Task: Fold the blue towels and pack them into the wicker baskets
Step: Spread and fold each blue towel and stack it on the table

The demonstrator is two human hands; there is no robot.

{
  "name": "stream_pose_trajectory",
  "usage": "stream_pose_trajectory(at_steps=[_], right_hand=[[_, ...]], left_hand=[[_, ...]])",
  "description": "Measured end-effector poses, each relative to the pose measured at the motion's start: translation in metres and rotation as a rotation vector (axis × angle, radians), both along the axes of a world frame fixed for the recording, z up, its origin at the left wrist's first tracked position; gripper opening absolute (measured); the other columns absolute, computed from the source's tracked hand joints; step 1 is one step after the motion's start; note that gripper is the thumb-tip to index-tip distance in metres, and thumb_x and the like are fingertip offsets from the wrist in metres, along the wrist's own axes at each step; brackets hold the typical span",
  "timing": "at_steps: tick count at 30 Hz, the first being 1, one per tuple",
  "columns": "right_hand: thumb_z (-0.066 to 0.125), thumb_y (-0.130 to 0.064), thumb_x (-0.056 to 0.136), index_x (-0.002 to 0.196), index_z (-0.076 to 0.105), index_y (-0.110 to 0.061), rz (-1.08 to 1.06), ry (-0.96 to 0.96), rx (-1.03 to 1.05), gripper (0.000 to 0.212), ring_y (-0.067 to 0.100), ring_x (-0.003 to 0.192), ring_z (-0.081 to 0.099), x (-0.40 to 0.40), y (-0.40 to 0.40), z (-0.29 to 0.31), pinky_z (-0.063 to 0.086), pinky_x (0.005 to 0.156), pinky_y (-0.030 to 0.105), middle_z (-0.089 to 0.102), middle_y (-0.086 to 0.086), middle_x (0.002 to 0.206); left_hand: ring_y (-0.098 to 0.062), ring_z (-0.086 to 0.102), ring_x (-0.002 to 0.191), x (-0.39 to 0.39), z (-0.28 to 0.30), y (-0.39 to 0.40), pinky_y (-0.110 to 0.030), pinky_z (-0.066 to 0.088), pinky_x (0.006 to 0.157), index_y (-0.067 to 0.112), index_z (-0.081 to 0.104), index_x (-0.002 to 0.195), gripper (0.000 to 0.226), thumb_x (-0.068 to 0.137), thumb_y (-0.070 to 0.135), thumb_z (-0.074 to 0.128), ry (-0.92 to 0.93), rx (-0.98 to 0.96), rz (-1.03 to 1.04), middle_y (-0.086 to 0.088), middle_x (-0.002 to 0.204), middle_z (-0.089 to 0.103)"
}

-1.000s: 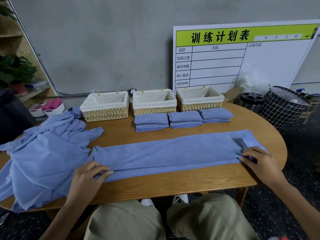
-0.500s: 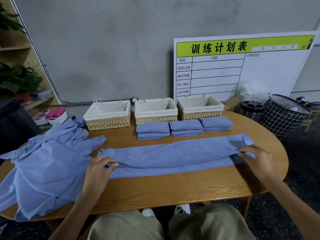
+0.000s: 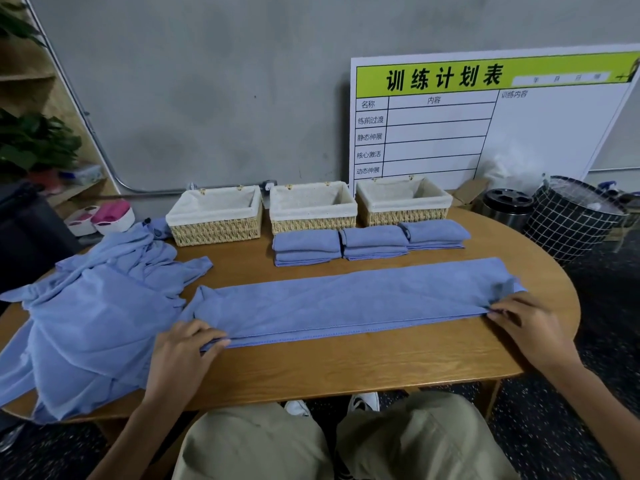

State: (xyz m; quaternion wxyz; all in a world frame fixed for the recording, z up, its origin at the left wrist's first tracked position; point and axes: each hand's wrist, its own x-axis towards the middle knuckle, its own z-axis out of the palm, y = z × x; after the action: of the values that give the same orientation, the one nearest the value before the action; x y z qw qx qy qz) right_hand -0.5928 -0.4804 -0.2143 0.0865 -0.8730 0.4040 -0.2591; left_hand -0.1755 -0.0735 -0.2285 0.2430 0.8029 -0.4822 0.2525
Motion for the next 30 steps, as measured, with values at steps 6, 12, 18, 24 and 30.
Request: stream_pose_trajectory(at_steps=[6, 12, 18, 24, 30], right_hand=[[0.082, -0.022, 0.075, 0.088, 0.075, -0.024, -0.169, 0.211, -0.271, 0.014, 0.038, 0.091, 0.056, 0.002, 0.014, 0.012, 0.041, 0.077, 0.046, 0.059, 0.007, 0.102], [0.075, -0.015, 0.075, 0.093, 0.074, -0.023, 0.310, 0.047, -0.221, 0.020, 0.029, 0.079, 0.061, 0.115, 0.106, 0.036, 0.053, 0.070, 0.043, 0.060, 0.002, 0.094], [0.032, -0.058, 0.087, 0.111, 0.072, -0.025, 0.669, 0.091, 0.176, 0.057, 0.025, 0.103, 0.059, 0.261, 0.202, 0.029, 0.049, 0.089, 0.044, 0.062, -0.001, 0.109], [0.038, -0.079, 0.081, 0.119, 0.067, -0.030, 0.646, 0.185, 0.229, 0.069, 0.019, 0.112, 0.049, 0.329, 0.252, 0.026, 0.038, 0.096, 0.039, 0.058, -0.007, 0.113], [0.037, -0.075, 0.080, 0.104, 0.066, -0.028, 0.589, 0.177, -0.104, 0.060, 0.023, 0.094, 0.055, 0.350, 0.270, 0.005, 0.042, 0.080, 0.042, 0.060, -0.006, 0.104]], left_hand=[[-0.020, 0.057, 0.072, -0.005, -0.001, 0.001, -0.035, 0.031, 0.062, 0.028, 0.077, 0.076, 0.056, 0.092, 0.067, 0.040, -0.071, -0.018, 0.077, 0.013, 0.073, 0.061], [-0.020, 0.058, 0.068, -0.009, 0.015, -0.001, -0.039, 0.046, 0.061, 0.019, 0.077, 0.080, 0.033, 0.092, 0.042, 0.056, 0.056, -0.071, -0.057, 0.009, 0.074, 0.067], [-0.009, 0.064, 0.083, 0.069, 0.060, 0.000, -0.028, 0.053, 0.075, 0.023, 0.073, 0.114, 0.020, 0.097, 0.018, 0.063, 0.430, 0.083, -0.033, 0.003, 0.094, 0.073], [-0.012, 0.064, 0.100, 0.138, 0.068, -0.031, -0.032, 0.051, 0.093, 0.012, 0.059, 0.137, 0.041, 0.096, 0.014, 0.065, 0.514, 0.507, -0.183, -0.001, 0.124, 0.067], [0.006, 0.057, 0.075, 0.157, 0.071, -0.052, -0.005, 0.040, 0.068, 0.019, 0.069, 0.117, 0.023, 0.094, 0.015, 0.068, 0.520, 0.746, -0.309, 0.009, 0.097, 0.064]])
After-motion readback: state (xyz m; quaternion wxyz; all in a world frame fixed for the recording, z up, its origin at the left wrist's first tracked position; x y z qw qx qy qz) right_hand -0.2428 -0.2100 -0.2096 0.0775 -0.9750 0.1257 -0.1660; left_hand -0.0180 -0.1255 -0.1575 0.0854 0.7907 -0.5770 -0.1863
